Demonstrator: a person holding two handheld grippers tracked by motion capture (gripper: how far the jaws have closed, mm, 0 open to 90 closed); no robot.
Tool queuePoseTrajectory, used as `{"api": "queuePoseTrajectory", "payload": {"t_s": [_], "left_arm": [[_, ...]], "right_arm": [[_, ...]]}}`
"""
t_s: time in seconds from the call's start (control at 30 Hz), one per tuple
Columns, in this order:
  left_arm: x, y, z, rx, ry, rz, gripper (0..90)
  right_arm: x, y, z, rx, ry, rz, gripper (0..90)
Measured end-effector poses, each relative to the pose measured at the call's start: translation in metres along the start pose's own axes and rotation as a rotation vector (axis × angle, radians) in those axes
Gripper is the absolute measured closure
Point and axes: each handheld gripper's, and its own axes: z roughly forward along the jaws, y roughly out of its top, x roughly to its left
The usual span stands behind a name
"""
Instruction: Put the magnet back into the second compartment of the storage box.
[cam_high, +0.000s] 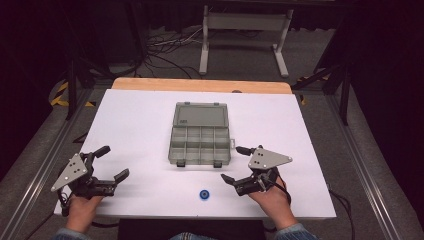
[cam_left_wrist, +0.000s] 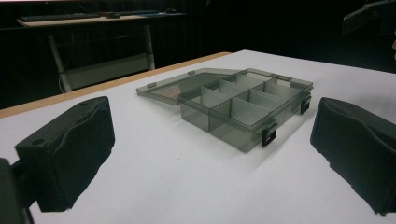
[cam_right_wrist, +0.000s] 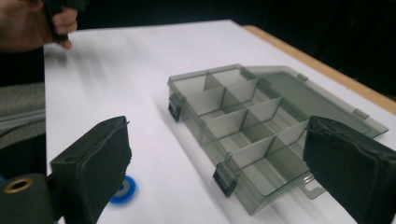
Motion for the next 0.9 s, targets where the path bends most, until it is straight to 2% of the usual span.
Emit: {"api": "queuePoseTrajectory", "payload": {"t_s": [0.27,0.43,0.73,0.77,0.9], "left_arm": [[0.0,0.0,0.0,0.006,-0.008,-0.001,0.6],[0.001,0.0,0.0,0.005,-0.009,-0.003,0.6],[0.0,0.0,0.001,0.008,-0.008,-0.003,0.6],[0.0,0.0,0.001,0.008,-0.008,-0.003,0.5],[0.001,0.0,0.001,0.008,-0.008,-0.004,0.5]], "right_arm": [[0.005,0.015,0.008,0.152,0.053,-0.013,10.8],[0.007,0.02,0.012,0.223,0.083,-0.023,13.4],[0.01,0.026,0.022,0.348,0.11,-0.04,13.2],[0.01,0.026,0.022,0.348,0.11,-0.04,13.2],[0.011,0.027,0.028,0.418,0.125,-0.05,13.2]]}}
